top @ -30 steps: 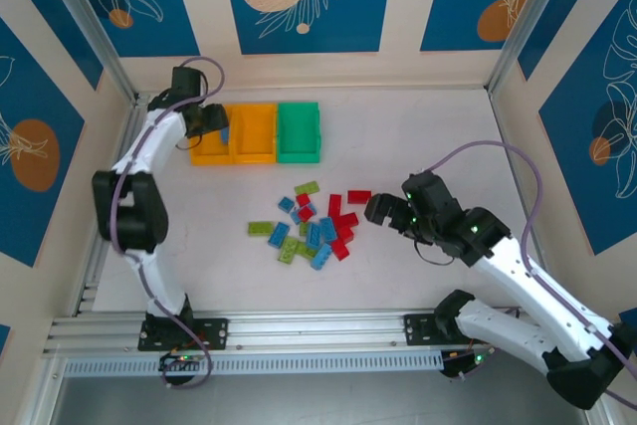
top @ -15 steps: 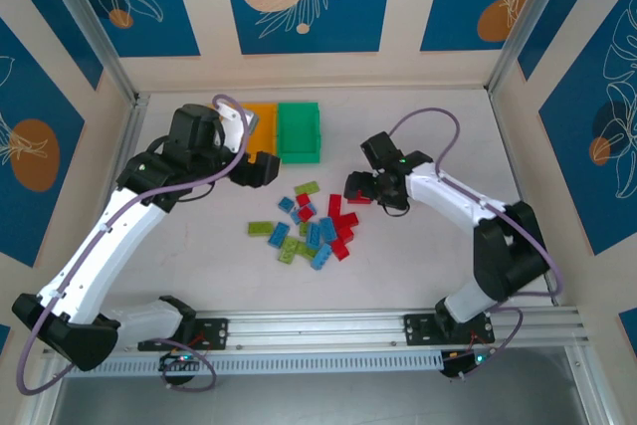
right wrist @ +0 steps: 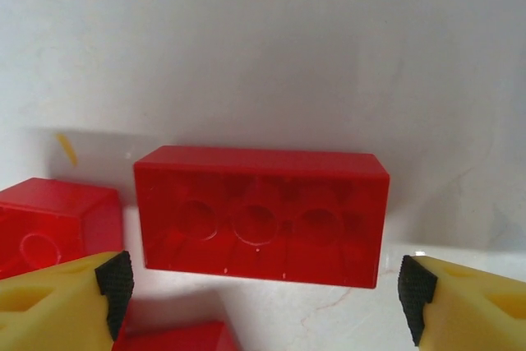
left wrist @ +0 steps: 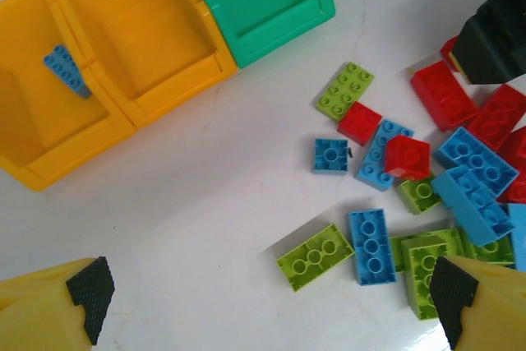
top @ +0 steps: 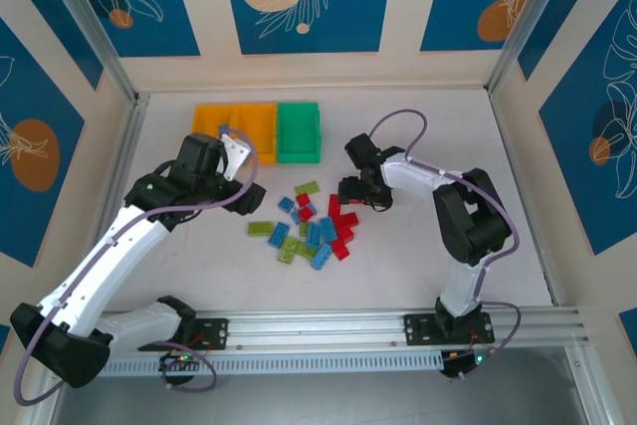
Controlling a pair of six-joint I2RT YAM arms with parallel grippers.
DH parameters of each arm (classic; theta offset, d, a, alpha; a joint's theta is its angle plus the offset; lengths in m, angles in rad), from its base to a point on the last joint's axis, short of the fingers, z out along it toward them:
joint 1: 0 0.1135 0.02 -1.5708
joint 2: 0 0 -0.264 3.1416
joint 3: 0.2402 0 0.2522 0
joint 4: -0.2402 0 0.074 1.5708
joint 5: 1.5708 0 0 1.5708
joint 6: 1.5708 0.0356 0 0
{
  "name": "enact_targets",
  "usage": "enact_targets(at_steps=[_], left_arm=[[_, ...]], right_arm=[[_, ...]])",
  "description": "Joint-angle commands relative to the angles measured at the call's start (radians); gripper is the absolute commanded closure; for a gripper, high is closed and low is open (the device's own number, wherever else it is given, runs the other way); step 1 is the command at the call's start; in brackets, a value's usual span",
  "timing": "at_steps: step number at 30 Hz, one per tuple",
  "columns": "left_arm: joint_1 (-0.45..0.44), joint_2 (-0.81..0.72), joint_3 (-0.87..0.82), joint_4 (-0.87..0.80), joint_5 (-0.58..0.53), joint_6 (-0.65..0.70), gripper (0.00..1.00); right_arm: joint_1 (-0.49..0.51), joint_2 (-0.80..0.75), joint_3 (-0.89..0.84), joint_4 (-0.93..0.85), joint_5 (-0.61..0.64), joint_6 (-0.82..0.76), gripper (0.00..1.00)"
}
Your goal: Sort the legos into containers by color
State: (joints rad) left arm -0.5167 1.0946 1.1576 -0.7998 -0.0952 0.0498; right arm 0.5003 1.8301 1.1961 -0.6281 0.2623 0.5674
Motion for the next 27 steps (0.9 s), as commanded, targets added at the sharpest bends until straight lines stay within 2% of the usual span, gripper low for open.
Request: enact_targets(at_steps=[1,8,14,16,20,24,27], left_arm=[[0.001,-0.011,-0.016,0.024,-0.046,0.033,0.00],[0.001,-0.029,-0.043,0.050,-0.051,0.045,0.00],[0.003,-0.062,-0.068,0.083,-0.069,0.050,0.00],[0.005,-0.073,-0.073,0.091,-0.076,0.051,0.00],[0.012,-0.093,-0.088,0.105,-0.092,0.059,0.00],[0.012,-0.107,-0.110,0.121,-0.124,0.070,0.00],[0.014,-0.110,-0.119,0.131,-0.136,0.076,0.00]], right_arm=[[-0.006,0.032,0.033,-0.013,0.003,-0.018,0.18],[-0.007,0.038,0.051,-0.017,0.021,-0.019,0.36],[0.084,-0.200,0.040,0.036,0.180,-0.005,0.43],[0.133,-0.228,0.079,0.081,0.192,-0.041,0.44],[0.160,-0.107,0.264,0.124,0.162,-0.073,0.44],[0.141,0.116,0.511,0.133,0.160,-0.119,0.46],[0.126,0.313,0.751,0.057,0.157,-0.132,0.46]])
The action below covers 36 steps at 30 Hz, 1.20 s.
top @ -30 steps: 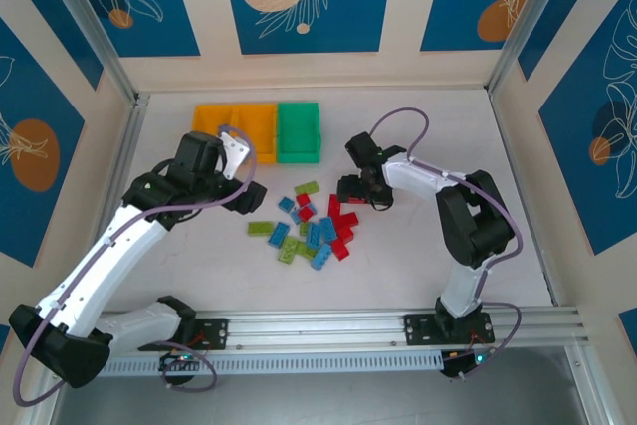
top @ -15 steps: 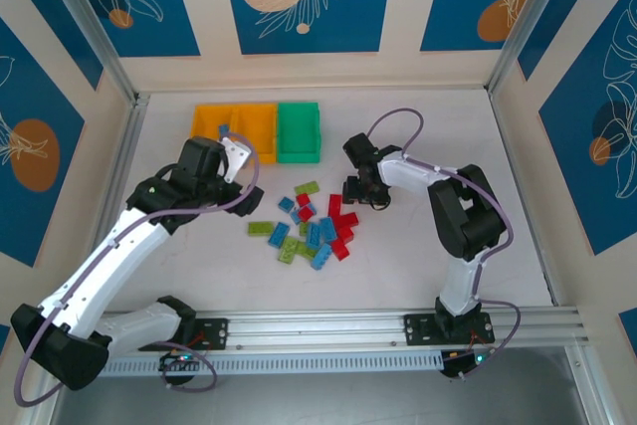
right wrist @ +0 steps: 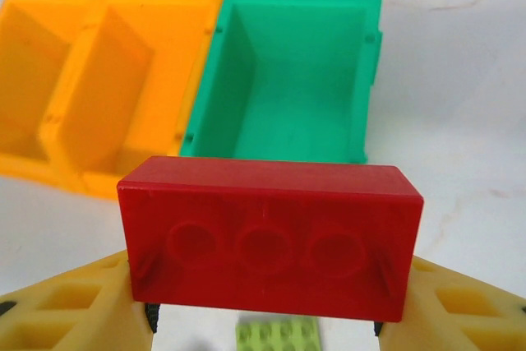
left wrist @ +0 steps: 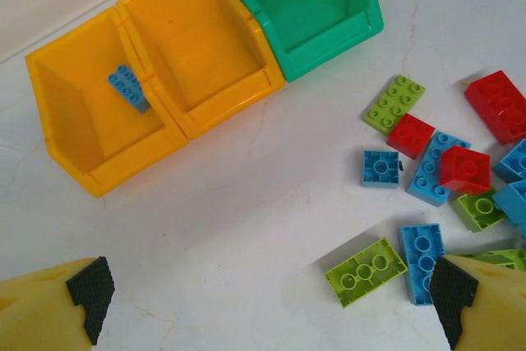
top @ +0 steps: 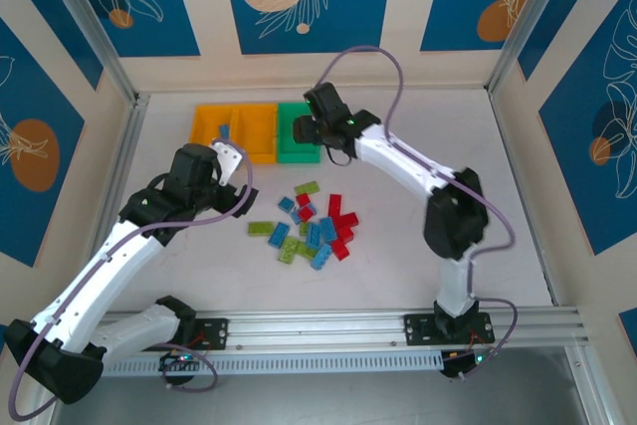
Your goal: Sort the legos into containers by color
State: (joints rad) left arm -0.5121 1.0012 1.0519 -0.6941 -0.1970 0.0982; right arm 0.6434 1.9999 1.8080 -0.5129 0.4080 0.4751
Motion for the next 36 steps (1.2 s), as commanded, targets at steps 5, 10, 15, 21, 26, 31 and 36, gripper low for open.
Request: enact_targets(at_steps=[5,10,15,21,26,31,36], left_arm=[[0.009,-0.014,-0.023,0.036,-0.033,0.031,0.00],[0.013,-0.004,-0.026,0.039,-0.025,0.031,0.00],[0.014,0.004,-0.027,0.038,-0.017,0.030,0.00],[0.015,0.035,-0.018,0.017,-0.016,0.015,0.00],[0.015,0.156,0.152,-0.241,0.012,-0.290,0.01],[0.014,0.188,0.044,-0.108,0.096,-0.584,0.01],[0.007,0.339,-0.019,-0.054,0.085,-0.771,0.08]], right_arm=[[-0.019,0.414,0.533,-0.231,0.030,-0.096,0.41],[-0.020,0.507,0.769,-0.365,0.022,-0.110,0.21],[-0.016,0.383,0.706,-0.381,-0.037,-0.122,0.15],[0.005,0.054,0.384,-0.394,-0.144,-0.138,0.14],[0.074,-0.343,-0.056,-0.383,-0.243,-0.136,0.09],[0.167,-0.663,-0.376,-0.396,-0.348,-0.042,0.05],[0.210,-0.884,-0.565,-0.403,-0.402,0.080,0.01]])
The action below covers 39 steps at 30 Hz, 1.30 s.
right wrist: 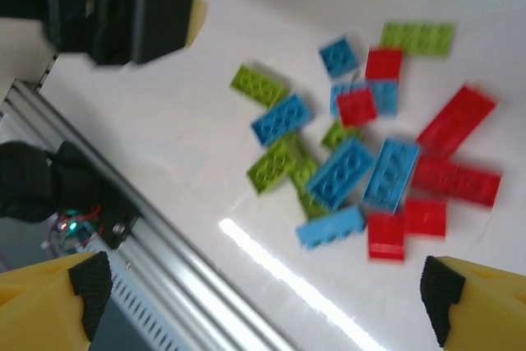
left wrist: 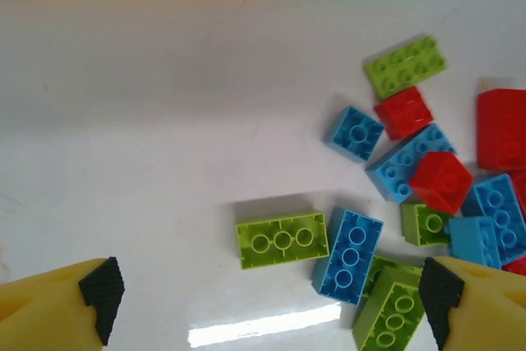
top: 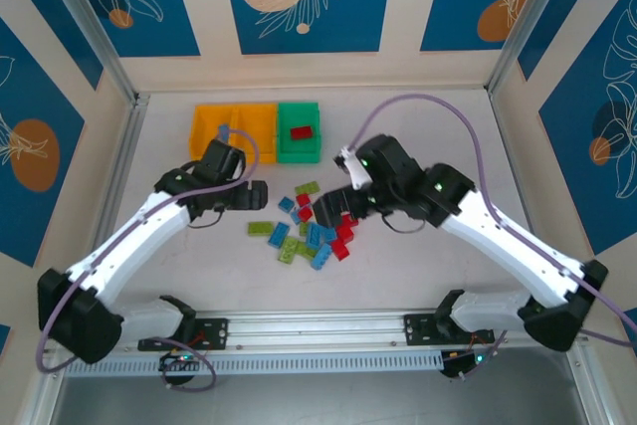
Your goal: Sort the legos into containers by color
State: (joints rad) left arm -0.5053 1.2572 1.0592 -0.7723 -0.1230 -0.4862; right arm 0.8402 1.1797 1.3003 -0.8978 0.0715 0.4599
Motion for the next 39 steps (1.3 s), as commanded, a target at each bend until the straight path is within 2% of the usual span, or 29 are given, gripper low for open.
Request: enact_targets(at_steps=[1,5,16,21,24,29,31,34,37,39], left_arm=[[-0.004,0.115,-0.027,0.023,0.002,-0.202,0.07],[-0.013,0.242,-0.048,0.078,0.003,-0.204,0.00],[-0.021,0.375,-0.094,0.171,0.093,-0.163,0.03],[-0.028,0.407,-0.106,0.142,0.054,-0.143,0.05],[-0.031,0.420,-0.115,0.144,0.051,-0.138,0.09],[-0.036,0.406,-0.134,0.140,0.028,-0.155,0.23],[-0.036,0.382,-0.134,0.133,0.017,-0.160,0.30],[-0.035,0.316,-0.123,0.117,0.013,-0.165,0.36],[-0.033,0.242,-0.087,0.082,-0.037,-0.174,0.39],[-0.027,0.202,-0.037,0.060,-0.114,-0.177,0.43]], right_arm=[[0.017,-0.091,-0.073,-0.023,-0.059,0.105,0.01],[0.014,-0.150,-0.109,-0.060,0.012,0.128,0.01],[0.008,-0.115,-0.089,-0.070,0.028,0.106,0.01],[0.006,-0.100,-0.093,-0.067,0.030,0.110,0.01],[0.006,-0.098,-0.101,-0.058,0.034,0.112,0.01],[0.007,-0.095,-0.102,-0.055,0.042,0.118,0.01],[0.006,-0.094,-0.100,-0.057,0.045,0.124,0.01],[0.005,-0.097,-0.099,-0.061,0.052,0.132,0.01],[0.006,-0.099,-0.095,-0.064,0.056,0.139,0.01],[0.005,-0.106,-0.094,-0.063,0.062,0.144,0.01]])
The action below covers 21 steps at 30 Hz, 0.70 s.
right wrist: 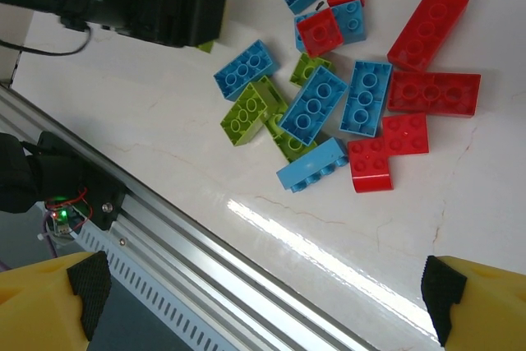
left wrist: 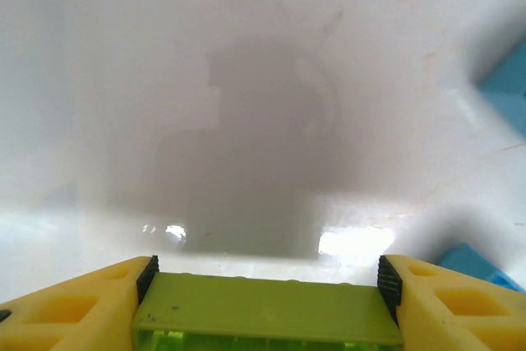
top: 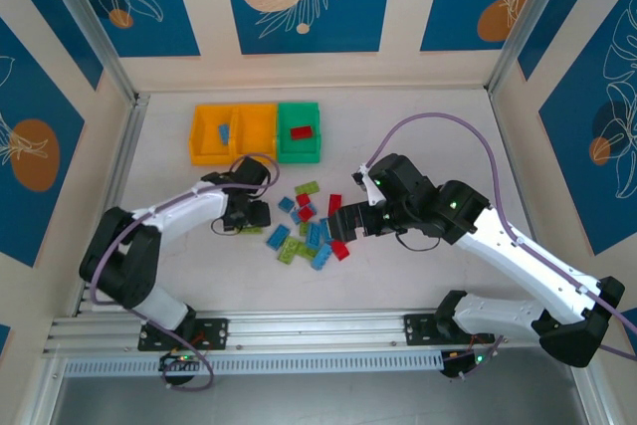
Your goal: Sort the legos into containers by color
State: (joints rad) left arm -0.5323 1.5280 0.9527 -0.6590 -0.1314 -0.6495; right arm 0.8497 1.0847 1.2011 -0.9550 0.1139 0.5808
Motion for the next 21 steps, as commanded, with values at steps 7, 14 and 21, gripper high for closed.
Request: enact_targets(at_steps=[7,14,21], left_arm=[[0.089,0.077,0.391,0.031,-0.272,0.087,0.45],[0.200,0.514,0.895,0.005,-0.242,0.155,0.45],[0.230,0.672,1.118,-0.004,-0.111,0.205,0.25]], right_arm=[[-0.006,-0.022,0.001,0.012,0.039,0.042,0.01],[-0.005,-0.060,-0.012,0.018,0.046,0.077,0.01],[-0.006,-0.107,-0.055,0.003,0.162,0.139,0.01]])
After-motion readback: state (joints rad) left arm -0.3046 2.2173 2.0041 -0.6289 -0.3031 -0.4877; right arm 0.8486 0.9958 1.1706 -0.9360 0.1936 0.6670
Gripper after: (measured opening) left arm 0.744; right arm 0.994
